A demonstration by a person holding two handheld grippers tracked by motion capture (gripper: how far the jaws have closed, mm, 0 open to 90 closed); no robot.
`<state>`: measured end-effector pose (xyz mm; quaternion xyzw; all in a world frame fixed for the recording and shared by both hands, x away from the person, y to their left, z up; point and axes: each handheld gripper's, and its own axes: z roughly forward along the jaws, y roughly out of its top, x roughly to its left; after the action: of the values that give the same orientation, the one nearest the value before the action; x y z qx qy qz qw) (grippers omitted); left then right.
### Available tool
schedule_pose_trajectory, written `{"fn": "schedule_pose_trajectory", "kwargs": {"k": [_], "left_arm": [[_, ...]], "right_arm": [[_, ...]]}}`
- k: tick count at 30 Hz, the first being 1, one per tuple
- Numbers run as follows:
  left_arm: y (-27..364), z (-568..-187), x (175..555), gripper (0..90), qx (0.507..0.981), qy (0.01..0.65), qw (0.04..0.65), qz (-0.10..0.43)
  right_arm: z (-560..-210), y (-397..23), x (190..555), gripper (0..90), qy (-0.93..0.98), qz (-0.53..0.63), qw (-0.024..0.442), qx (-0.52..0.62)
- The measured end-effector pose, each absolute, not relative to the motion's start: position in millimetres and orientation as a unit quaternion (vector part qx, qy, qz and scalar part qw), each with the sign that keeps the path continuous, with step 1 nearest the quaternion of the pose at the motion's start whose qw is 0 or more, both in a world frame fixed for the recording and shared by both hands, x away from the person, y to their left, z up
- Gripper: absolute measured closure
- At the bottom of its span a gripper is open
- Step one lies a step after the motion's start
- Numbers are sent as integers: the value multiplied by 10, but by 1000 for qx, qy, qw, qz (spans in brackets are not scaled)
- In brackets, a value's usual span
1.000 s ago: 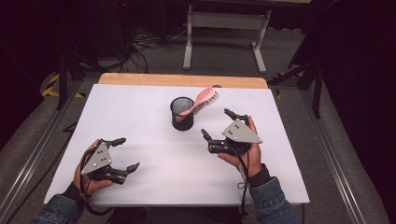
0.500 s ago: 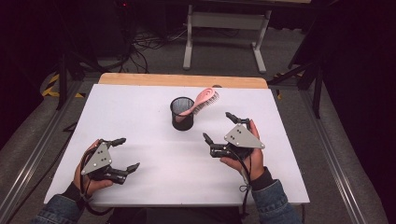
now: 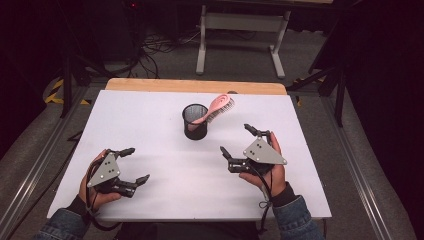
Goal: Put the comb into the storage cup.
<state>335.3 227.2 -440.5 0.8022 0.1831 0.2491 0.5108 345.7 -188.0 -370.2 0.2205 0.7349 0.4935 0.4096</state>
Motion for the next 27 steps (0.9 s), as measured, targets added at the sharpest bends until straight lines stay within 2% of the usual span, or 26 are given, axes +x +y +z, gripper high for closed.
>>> {"fn": "schedule_pose_trajectory", "kwargs": {"k": [27], "left_arm": [[2263,-4412,3353,75,803,183,510,250]], "right_arm": [[-3955,-2203,3406,78,737,483,407,240]]}}
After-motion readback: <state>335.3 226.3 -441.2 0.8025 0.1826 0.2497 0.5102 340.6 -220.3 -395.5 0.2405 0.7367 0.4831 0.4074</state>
